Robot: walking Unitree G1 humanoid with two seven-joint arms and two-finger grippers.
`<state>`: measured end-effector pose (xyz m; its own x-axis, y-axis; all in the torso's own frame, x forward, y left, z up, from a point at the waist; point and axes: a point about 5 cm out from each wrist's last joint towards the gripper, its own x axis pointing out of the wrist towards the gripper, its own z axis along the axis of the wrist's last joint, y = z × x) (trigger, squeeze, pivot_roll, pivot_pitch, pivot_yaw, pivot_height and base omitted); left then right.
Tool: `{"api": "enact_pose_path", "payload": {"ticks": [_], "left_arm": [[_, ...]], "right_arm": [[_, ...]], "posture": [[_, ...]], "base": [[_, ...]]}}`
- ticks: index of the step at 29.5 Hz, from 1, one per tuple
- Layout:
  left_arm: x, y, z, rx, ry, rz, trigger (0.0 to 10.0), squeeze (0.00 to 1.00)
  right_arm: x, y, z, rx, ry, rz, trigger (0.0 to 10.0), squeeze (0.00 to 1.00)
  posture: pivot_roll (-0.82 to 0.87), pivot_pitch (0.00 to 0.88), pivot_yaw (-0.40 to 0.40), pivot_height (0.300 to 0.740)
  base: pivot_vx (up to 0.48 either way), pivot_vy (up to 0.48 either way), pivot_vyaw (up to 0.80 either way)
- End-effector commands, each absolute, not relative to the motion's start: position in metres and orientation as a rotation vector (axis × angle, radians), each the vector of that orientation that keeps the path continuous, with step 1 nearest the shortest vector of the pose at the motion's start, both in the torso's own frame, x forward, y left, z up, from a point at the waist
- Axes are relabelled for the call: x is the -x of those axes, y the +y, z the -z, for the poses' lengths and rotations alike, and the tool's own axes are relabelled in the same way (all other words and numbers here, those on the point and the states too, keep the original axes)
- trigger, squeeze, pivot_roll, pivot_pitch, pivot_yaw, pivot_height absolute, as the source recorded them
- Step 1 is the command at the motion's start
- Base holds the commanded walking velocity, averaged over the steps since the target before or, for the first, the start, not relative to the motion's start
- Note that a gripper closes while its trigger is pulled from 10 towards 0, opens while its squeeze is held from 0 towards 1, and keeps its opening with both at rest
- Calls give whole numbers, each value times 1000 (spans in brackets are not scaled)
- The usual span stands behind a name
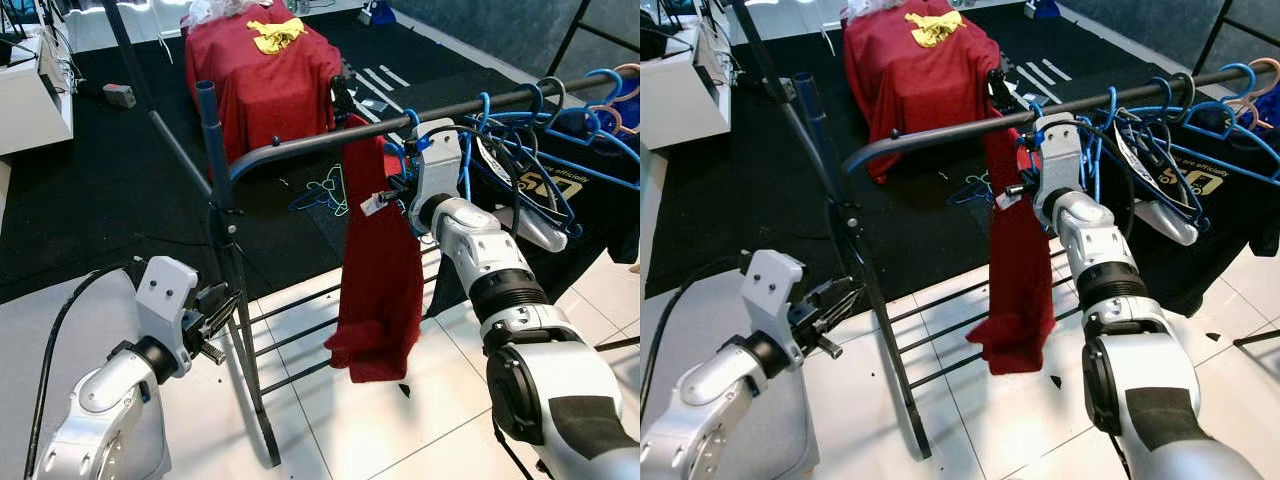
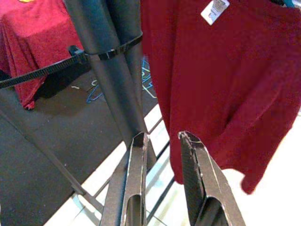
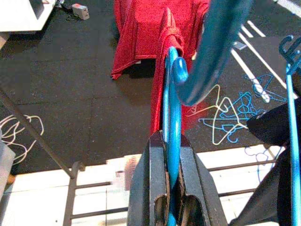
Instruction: Hang hanger
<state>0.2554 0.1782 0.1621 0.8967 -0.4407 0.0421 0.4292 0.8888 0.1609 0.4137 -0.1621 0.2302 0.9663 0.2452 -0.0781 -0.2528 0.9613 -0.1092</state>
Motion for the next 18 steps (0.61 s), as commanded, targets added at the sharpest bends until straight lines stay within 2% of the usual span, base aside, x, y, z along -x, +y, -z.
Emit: {"api": "enact_pose_path", "payload": {"ticks": [1,6,7,8,9,12,18], "left_arm": [[-257,179,-159,-152,-70,443,10000,0],[-257,178,-160,-150,-72,444,10000,0],[-258,176,-160,-141,-79,446,10000,0],[-261,171,-159,-124,-81,438,10000,0],[-261,171,-159,-124,-81,438,10000,0],[-266,163,-154,-98,-62,409,10000,0],[-272,161,-161,-86,-72,404,10000,0]], "right_arm": [[-411,-161,-230,140,47,-269,1922,0],[-410,-159,-230,144,37,-275,1922,0],[-408,-156,-231,151,10,-296,471,0],[-398,-145,-230,170,-45,-341,0,0],[-398,-145,-230,170,-45,-341,0,0],[-370,-125,-230,179,-137,-397,0,0],[-358,-119,-235,172,-165,-415,0,0]], "posture": [[27,104,-6,740],[27,104,-6,740],[21,99,-5,740],[-3,91,-4,740],[-3,91,-4,740],[-16,82,6,740],[-24,75,16,740]], "base": [[0,0,0],[0,0,0],[0,0,0],[0,0,0],[0,0,0],[0,0,0],[0,0,0]]}}
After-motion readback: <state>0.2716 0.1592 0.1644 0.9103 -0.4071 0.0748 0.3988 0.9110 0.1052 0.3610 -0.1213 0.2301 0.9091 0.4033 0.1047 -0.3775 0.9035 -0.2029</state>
